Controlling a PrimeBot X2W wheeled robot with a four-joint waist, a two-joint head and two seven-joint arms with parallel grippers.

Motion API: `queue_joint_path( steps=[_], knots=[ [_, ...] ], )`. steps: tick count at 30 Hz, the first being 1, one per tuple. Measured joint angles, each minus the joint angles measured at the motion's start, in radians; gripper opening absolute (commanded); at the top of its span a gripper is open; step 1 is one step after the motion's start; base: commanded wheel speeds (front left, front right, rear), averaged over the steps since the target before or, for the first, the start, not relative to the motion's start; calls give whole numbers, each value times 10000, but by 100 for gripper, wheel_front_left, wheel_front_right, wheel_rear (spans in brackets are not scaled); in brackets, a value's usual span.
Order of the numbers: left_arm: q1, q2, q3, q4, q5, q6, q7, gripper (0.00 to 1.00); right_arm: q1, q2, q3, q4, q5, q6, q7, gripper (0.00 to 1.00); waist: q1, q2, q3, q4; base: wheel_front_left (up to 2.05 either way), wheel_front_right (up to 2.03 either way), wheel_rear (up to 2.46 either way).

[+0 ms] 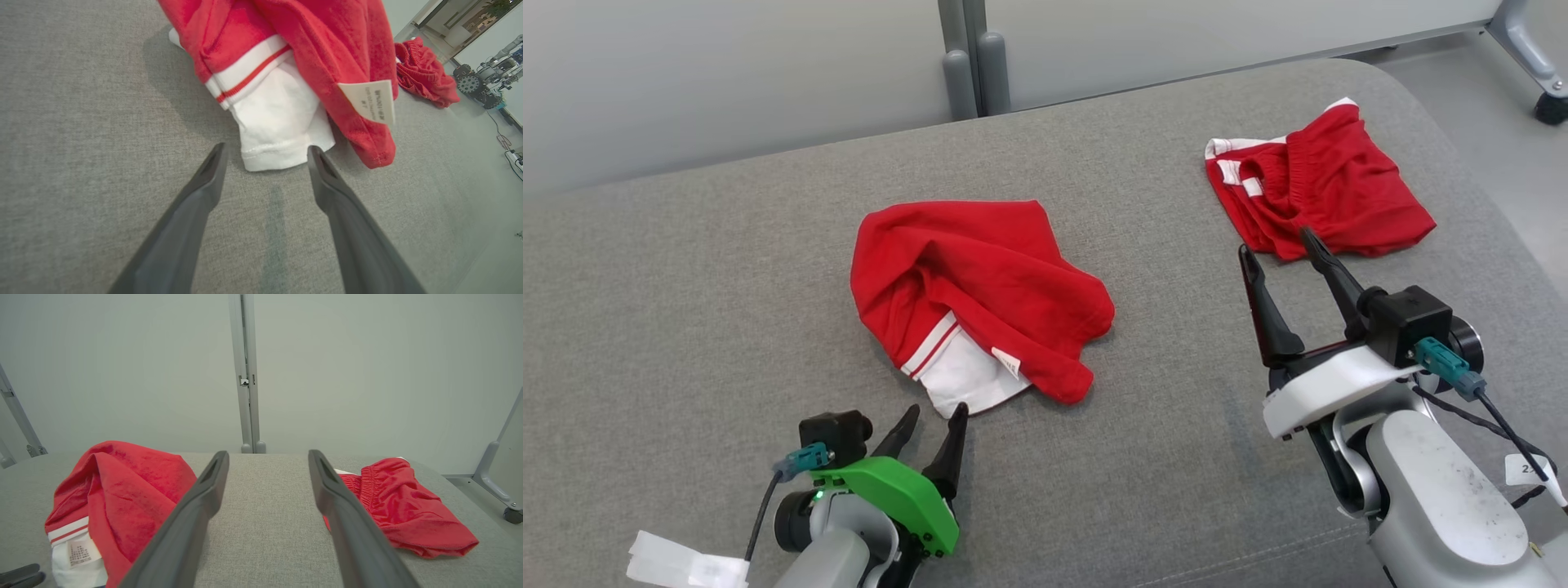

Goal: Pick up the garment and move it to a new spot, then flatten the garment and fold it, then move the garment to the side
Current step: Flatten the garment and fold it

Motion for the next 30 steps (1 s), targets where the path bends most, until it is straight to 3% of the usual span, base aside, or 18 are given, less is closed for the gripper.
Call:
queue_joint_path(
  steps=[6, 16, 17, 18, 19, 20, 24, 30],
  knots=[
    [-34, 12, 21, 326, -75, 349, 0, 100, -7, -2, 6, -25, 0, 0, -2, 100, 0, 0, 198, -286, 0, 0, 0],
    [-546, 17, -82, 556, -320, 531, -10, 97, -23, 0, -10, -42, 0, 0, -2, 100, 0, 0, 570, -584, 0, 0, 0],
    [-590, 17, -184, 546, -320, 531, -12, 72, -23, -2, -19, -42, -2, 0, -2, 100, 1, 0, 592, -596, 0, 0, 0],
    [-609, 10, -251, 527, -320, 531, -12, 35, -23, -4, -36, -42, -2, 0, -2, 100, 1, 0, 609, -602, 0, 0, 0],
    [-623, 12, -314, 514, -320, 531, -12, 12, -23, -6, -54, -40, -2, 0, -2, 100, 1, 0, 622, -603, 0, 0, 0],
    [-639, 17, -401, 499, -320, 531, -12, 0, -23, -6, -65, -33, -2, 0, -2, 100, 0, 0, 632, -599, 0, 0, 0],
    [-700, 15, -765, 257, -272, 510, -15, 0, -13, -23, -90, 40, 2, 4, -2, 100, 1, 0, 663, -492, 0, 0, 0],
    [-724, 17, -662, 98, -142, 485, -48, 0, 48, 54, 470, 426, 79, 479, -25, 100, 1, 0, 688, -140, 0, 0, 0]
  ],
)
